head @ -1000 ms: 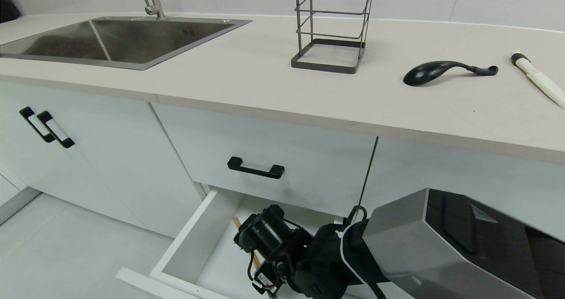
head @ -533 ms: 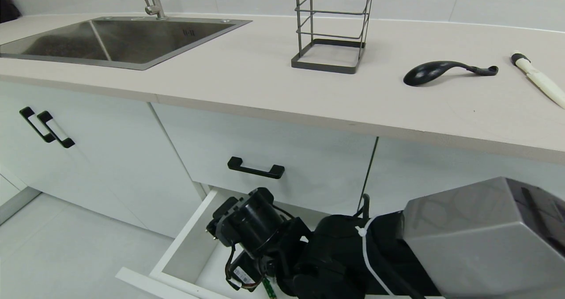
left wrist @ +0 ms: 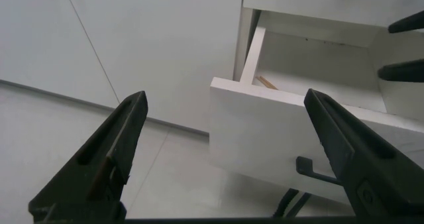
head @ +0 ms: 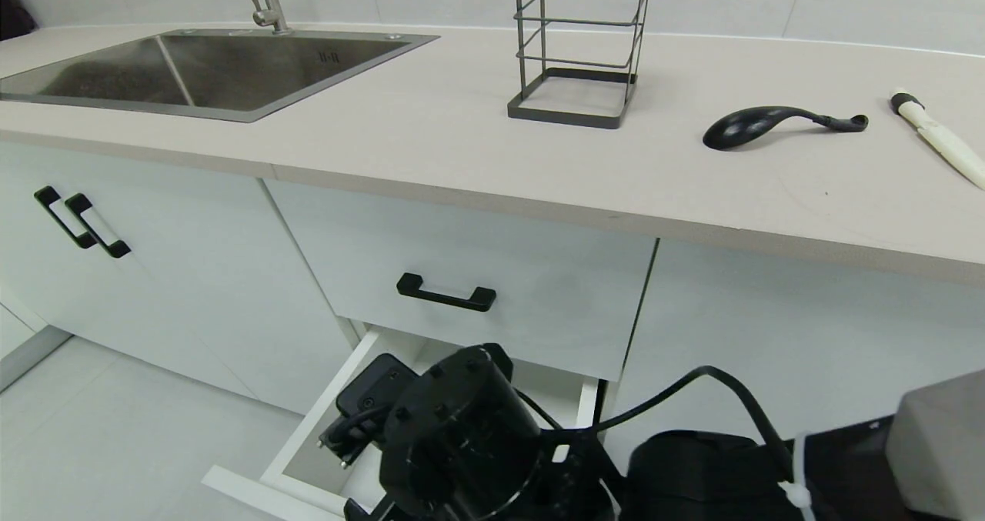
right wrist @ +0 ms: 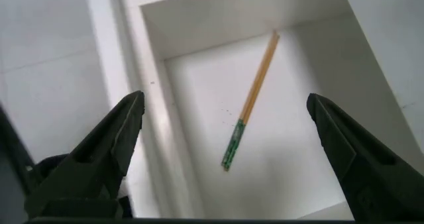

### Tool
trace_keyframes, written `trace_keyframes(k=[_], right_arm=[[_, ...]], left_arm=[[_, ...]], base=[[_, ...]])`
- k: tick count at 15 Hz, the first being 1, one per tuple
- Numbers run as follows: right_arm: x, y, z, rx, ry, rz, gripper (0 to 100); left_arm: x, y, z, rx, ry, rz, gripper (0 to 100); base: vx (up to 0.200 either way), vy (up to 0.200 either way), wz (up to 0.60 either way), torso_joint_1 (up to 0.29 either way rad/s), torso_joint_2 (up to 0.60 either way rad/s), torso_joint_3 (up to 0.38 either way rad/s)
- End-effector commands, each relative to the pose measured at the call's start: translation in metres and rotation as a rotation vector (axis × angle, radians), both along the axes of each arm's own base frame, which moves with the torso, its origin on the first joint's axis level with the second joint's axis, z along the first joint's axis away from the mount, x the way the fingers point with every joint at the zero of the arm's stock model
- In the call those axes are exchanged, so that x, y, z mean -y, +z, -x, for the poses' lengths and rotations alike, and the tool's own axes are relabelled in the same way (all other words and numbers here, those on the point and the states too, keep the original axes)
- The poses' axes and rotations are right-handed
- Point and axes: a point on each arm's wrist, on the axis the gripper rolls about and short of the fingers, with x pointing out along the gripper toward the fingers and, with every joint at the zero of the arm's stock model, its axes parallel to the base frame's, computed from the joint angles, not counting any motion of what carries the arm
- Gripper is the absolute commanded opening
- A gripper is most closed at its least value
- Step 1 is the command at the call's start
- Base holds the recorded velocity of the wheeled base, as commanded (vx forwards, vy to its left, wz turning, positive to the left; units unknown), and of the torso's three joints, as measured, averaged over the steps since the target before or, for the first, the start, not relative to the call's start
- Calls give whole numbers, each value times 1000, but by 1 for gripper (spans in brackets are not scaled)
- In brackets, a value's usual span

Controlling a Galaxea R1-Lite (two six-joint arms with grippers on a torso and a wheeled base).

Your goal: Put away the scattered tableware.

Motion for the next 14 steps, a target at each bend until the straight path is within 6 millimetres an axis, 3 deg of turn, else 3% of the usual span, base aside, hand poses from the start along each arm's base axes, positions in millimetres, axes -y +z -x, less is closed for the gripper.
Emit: trace_keyframes(k=[1,4,8,13,14], right_arm=[[25,11,15,11,63,-82,100],[48,0,24,11,93,-106,100],[89,12,39,10,100,-113,100],[193,5,55,-6,24,-78,100],[206,4,56,0,0,-78,100]], left_arm=[[0,0,0,1,0,1,100],[0,0,0,1,0,1,100],[0,0,0,1,0,1,100],[0,0,0,1,0,1,100],[0,0,0,1,0,1,100]], base=[[0,0,0,0,0,0],[0,0,0,0,0,0],[0,0,0,0,0,0],[0,0,0,0,0,0],[0,0,0,0,0,0]])
